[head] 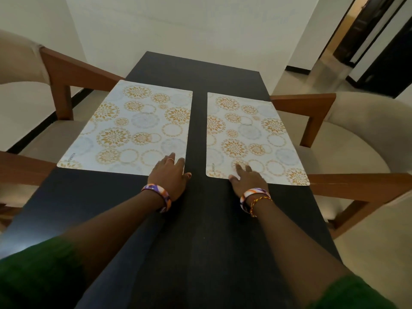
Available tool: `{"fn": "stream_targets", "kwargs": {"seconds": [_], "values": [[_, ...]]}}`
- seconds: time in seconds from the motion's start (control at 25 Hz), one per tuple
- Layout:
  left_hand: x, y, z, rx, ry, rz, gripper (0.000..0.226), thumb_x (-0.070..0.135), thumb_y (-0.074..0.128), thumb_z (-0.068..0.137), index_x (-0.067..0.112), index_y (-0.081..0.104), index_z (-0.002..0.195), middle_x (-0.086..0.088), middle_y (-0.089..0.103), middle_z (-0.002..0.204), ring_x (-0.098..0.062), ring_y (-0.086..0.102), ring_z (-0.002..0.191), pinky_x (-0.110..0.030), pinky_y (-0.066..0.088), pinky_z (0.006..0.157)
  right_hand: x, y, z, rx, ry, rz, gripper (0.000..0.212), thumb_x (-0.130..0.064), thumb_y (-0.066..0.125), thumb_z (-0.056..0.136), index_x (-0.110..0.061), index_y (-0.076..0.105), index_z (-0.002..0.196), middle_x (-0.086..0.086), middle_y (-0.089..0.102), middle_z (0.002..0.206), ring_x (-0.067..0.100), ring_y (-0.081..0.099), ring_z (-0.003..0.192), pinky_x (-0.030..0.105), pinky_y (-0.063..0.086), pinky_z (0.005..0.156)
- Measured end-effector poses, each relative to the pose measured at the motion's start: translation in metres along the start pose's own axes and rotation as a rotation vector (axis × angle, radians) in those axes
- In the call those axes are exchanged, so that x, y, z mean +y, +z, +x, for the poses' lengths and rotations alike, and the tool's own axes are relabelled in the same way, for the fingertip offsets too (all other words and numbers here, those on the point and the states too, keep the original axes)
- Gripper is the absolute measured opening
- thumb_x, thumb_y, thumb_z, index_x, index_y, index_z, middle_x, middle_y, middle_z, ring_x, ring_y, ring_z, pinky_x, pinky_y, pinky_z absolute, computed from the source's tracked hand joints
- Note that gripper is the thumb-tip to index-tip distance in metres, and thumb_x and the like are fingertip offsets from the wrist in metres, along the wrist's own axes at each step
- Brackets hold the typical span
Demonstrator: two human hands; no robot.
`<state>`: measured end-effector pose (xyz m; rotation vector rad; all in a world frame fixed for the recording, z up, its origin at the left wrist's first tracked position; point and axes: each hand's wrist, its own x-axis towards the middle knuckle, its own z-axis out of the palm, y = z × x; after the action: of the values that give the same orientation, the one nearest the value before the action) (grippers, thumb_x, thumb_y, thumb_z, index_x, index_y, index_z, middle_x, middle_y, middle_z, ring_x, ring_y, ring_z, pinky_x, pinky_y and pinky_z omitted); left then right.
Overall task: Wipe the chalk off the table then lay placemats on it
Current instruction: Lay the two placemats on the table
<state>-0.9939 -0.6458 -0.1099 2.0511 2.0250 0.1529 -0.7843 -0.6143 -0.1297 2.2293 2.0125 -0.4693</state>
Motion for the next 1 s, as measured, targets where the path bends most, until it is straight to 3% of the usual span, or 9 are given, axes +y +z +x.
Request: {"fn": "stream_targets", "kwargs": {"seconds": [0.12, 0.32, 0.6, 0.88, 1.0], "values": [[0.021, 0.011, -0.009, -0.023, 0.043, -0.003, 0.058, 0.044, 0.041, 0.096, 0.02, 0.025, 0.146, -0.013, 0.015, 0.156, -0.03, 0.02, 0.143, -0.04, 0.026, 0.114, 0.037, -0.008, -0.005, 0.078, 0.005, 0.022, 0.057, -0.044, 0.029, 0.1, -0.027, 0.011, 0.152, 0.004, 0.007, 0.16, 0.031, 0.01, 0.145, 0.048, 0.013, 0.117], [0.068, 0.023, -0.011, -0.111, 0.184, 0.045, 0.063, 0.047, 0.04, 0.095, 0.023, 0.017, 0.149, -0.011, 0.004, 0.158, -0.029, 0.011, 0.145, -0.039, 0.019, 0.116, 0.114, -0.011, -0.014, 0.028, 0.089, -0.008, 0.058, -0.044, 0.029, 0.101, -0.023, 0.011, 0.152, 0.005, 0.005, 0.16, 0.031, 0.006, 0.146, 0.05, 0.009, 0.117], [0.138, 0.033, 0.019, -0.125, 0.301, 0.073, 0.067, 0.045, 0.042, 0.095, 0.023, 0.011, 0.15, -0.008, -0.003, 0.158, -0.025, 0.005, 0.146, -0.036, 0.018, 0.116, 0.174, -0.027, 0.013, 0.052, -0.053, -0.078, 0.06, -0.021, 0.035, 0.101, -0.018, 0.004, 0.152, 0.005, -0.002, 0.16, 0.027, 0.001, 0.147, 0.042, 0.006, 0.118], [0.262, 0.057, 0.039, -0.136, 0.367, 0.064, 0.07, 0.045, 0.043, 0.095, 0.018, 0.01, 0.15, -0.009, -0.003, 0.158, -0.024, 0.004, 0.146, -0.034, 0.014, 0.117, 0.293, -0.056, 0.025, -0.001, -0.09, -0.275, 0.069, -0.016, 0.043, 0.094, -0.02, 0.006, 0.152, 0.001, 0.0, 0.16, 0.023, 0.003, 0.147, 0.046, 0.009, 0.117], [0.31, 0.07, 0.047, -0.122, 0.395, 0.051, 0.068, 0.044, 0.044, 0.094, 0.016, 0.015, 0.149, -0.01, 0.002, 0.158, -0.025, 0.006, 0.146, -0.035, 0.014, 0.117, 0.33, -0.064, 0.032, -0.035, -0.222, -0.398, 0.076, -0.017, 0.046, 0.092, -0.026, 0.0, 0.151, -0.004, -0.004, 0.16, 0.021, 0.0, 0.147, 0.048, 0.006, 0.116]]}}
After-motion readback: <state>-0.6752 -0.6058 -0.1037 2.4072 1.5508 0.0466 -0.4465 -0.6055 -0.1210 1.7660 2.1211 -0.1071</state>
